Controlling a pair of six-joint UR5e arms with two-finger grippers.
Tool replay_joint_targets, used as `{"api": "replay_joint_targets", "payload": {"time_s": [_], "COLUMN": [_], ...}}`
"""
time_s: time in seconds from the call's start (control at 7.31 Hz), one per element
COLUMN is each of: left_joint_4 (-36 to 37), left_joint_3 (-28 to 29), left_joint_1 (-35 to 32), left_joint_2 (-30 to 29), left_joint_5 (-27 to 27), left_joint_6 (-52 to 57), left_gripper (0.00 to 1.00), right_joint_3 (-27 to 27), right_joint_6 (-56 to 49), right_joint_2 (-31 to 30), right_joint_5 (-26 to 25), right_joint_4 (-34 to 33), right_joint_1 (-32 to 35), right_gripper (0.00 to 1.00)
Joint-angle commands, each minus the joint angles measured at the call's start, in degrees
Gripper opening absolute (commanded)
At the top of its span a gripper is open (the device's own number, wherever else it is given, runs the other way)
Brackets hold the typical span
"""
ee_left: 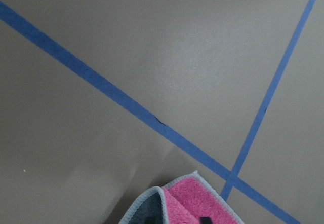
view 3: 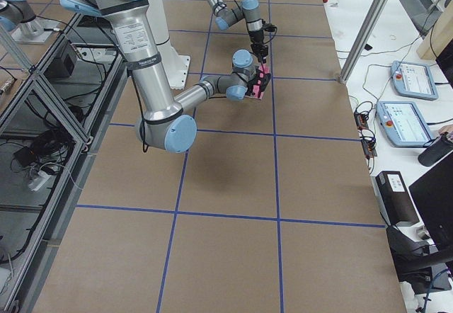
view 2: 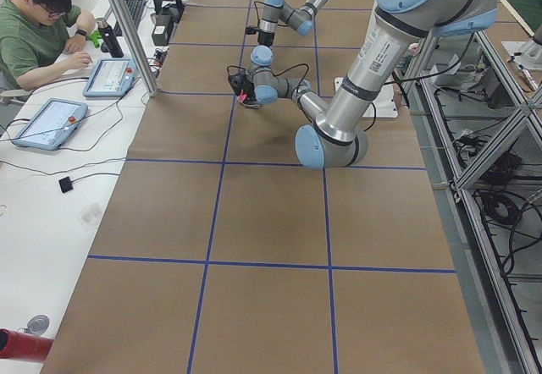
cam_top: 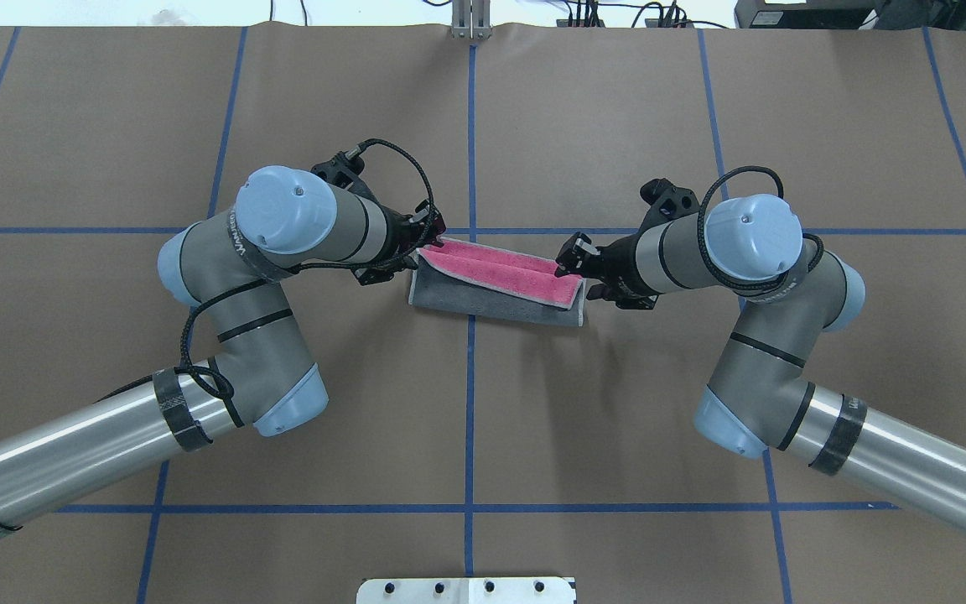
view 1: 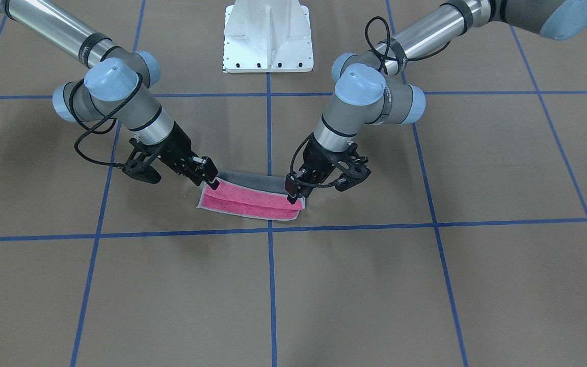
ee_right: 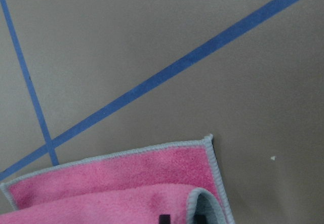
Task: Fold towel twice with both arms
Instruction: 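Lay the held corners down onto the far edge with both grippers, then open both grippers and raise the left gripper away from the towel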
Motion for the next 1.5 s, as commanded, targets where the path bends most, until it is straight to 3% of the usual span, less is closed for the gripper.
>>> {"api": "replay_joint_targets", "payload": {"time_s": [0.0,0.55,0.82,1.37], "left_joint_4": [0.0,0.3,0.7,0.3], "left_joint_3": [-0.5,-1.1,-1.1,-0.8], "left_joint_1": [-1.6,-3.2,-8.1,-9.1], "left_joint_2": [-0.2,-0.2,-0.1,0.4], "left_joint_5": [-0.4,-1.6,-9.5,-10.0], "left_joint_6": [0.2,0.3,0.3,0.3], "left_gripper": [1.00,1.00,1.00,1.00], "right_joint_3": [0.4,1.6,1.7,1.5], "right_joint_6": [0.1,-0.2,0.4,10.4], "right_joint_2": [0.4,0.3,0.5,2.0], "right_joint_5": [1.2,5.4,5.4,4.8], "right_joint_4": [0.0,0.1,-0.1,-0.7], "right_joint_1": [1.0,1.8,1.0,-2.7], "right_gripper": [0.99,0.99,0.99,0.99]}}
